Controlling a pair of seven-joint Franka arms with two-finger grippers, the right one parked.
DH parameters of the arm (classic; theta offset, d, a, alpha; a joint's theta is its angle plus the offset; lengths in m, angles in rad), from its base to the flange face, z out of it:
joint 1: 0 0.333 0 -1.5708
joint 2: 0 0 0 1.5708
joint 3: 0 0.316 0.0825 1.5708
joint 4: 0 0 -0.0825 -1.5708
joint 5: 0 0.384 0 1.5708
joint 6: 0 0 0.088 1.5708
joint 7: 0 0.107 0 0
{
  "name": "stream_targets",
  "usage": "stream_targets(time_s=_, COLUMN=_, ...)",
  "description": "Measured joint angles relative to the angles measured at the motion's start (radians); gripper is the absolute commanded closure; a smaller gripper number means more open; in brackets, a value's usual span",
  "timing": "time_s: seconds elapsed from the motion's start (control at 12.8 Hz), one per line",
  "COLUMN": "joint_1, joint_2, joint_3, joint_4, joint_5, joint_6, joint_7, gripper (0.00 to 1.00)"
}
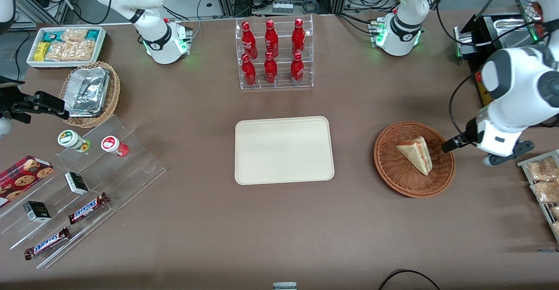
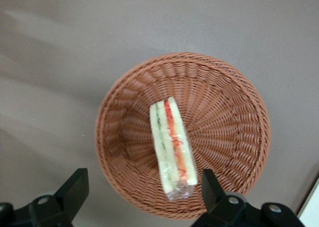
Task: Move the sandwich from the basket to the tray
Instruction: 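Lower the open left gripper around the wrapped sandwich in the basket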
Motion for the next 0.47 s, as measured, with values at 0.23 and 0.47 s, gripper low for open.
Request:
stream_targets(time_s=0.23, joint_1=-0.072, joint_2=0.014, joint_3=-0.001, joint_4=-0.05, joint_5=0.027, joint_6=0.077, joint_7=-0.123, gripper=0.0)
stream_targets(time_s=0.47, joint_1=-0.088, joint_2=0.027, joint_3=-0.001, joint_4=-0.115, joint_5=0.069, joint_6=0.136, joint_7=-0.173, gripper=0.0)
